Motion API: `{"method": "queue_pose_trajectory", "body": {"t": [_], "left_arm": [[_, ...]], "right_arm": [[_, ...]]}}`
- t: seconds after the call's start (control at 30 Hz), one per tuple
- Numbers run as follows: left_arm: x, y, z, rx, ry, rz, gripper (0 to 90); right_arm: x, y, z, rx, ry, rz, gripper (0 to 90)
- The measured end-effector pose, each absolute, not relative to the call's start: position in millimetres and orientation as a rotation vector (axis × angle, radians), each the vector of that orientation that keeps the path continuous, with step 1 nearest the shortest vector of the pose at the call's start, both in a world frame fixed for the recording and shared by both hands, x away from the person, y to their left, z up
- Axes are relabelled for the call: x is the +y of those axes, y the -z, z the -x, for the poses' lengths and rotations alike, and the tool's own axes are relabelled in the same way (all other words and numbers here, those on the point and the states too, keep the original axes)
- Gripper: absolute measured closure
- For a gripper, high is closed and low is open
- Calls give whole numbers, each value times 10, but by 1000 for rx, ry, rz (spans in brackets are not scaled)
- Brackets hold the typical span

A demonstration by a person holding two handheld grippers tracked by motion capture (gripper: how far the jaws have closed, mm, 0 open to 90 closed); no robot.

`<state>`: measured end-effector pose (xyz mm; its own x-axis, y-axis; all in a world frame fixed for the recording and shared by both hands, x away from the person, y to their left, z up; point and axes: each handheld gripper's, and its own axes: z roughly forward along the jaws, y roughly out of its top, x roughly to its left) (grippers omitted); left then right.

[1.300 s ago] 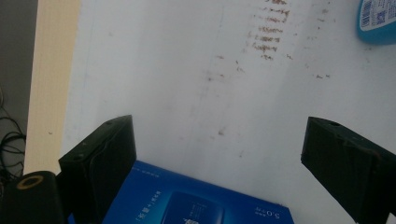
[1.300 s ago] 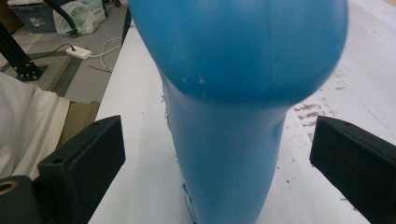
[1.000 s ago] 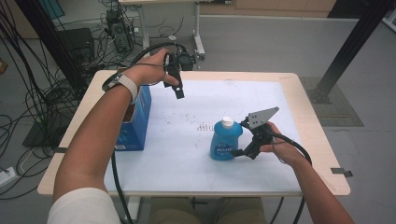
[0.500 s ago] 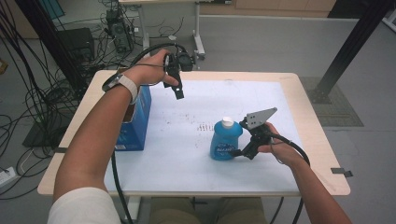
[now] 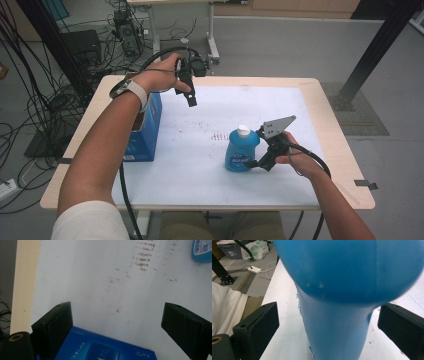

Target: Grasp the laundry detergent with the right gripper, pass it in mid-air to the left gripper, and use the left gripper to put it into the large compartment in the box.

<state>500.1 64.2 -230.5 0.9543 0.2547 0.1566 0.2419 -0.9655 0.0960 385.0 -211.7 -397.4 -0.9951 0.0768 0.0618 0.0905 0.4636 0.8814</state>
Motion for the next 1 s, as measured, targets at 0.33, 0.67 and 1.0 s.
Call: {"method": "queue_pose_trajectory", "body": {"t": [0.33,0.67,1.0], "left_arm": [[644,2302,-4995,389,-259,-3029,106],[647,2305,-4995,390,-258,-3029,106],[666,2313,-4998,396,-260,-3026,106]], "right_arm": [[-2123,3977,-3848,-2670,1630,160,35],[-2116,3996,-3850,-2669,1645,171,35],[-2089,4032,-3848,-2668,1662,169,64]]}}
